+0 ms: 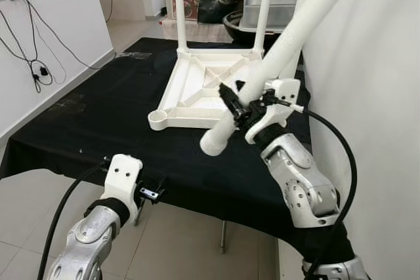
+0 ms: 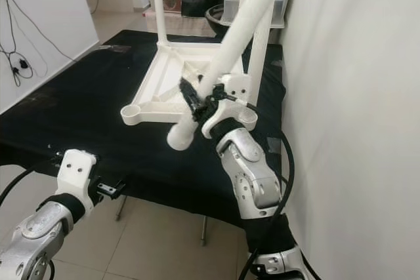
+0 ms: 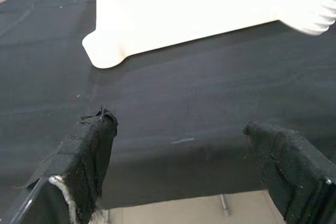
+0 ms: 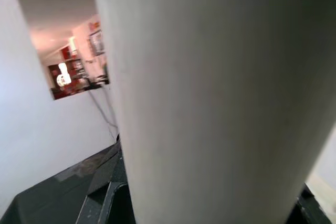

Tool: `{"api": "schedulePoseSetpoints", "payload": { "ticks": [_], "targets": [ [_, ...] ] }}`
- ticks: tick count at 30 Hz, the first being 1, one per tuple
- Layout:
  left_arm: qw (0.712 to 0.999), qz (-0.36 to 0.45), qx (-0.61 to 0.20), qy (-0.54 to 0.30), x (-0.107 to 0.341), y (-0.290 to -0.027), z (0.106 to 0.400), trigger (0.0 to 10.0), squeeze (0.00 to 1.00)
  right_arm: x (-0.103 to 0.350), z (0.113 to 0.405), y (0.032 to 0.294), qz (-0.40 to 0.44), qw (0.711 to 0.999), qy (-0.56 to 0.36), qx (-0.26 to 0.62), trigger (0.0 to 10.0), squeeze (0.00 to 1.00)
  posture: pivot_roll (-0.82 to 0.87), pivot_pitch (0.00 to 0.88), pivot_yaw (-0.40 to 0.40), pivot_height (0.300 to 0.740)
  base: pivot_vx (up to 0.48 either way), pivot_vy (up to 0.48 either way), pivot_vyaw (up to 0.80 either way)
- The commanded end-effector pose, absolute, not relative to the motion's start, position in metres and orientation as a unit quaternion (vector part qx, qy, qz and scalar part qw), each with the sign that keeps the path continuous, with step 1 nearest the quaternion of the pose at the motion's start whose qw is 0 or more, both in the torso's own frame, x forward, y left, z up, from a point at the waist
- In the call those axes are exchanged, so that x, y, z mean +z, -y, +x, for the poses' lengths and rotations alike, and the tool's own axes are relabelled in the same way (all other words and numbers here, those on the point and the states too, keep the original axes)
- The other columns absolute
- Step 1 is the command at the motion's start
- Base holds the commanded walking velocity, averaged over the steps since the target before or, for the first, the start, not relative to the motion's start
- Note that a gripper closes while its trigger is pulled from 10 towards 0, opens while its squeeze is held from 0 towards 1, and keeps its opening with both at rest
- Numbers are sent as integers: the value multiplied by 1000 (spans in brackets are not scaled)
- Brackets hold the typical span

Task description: Building children table

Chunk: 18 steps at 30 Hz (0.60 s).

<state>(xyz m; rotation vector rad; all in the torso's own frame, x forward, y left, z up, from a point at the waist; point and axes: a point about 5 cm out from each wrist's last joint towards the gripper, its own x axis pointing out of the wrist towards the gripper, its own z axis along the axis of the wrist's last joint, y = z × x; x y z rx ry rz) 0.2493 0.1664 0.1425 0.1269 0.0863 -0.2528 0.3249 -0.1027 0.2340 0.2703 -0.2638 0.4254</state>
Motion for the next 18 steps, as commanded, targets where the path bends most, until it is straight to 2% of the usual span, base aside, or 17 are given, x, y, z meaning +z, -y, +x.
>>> {"api": "schedulePoseSetpoints", "payload": {
  "ticks": [1,6,14,18],
  "targets": [
    [991,60,-112,-48,141,-171,249,10000,0,230,325,100,138,961,119,208,10000,0,82,0,-7,740,0,480,0],
    [993,42,-99,-43,144,-172,255,10000,0,216,326,102,128,973,82,176,10000,0,77,0,-4,740,0,480,0],
    [994,40,-90,-37,146,-174,257,10000,0,214,324,99,116,973,80,180,10000,0,80,0,-8,740,0,480,0],
    [996,37,-74,-23,150,-176,261,10000,0,214,324,96,107,972,84,190,10000,0,83,0,-11,740,0,0,0]
  ]
}}
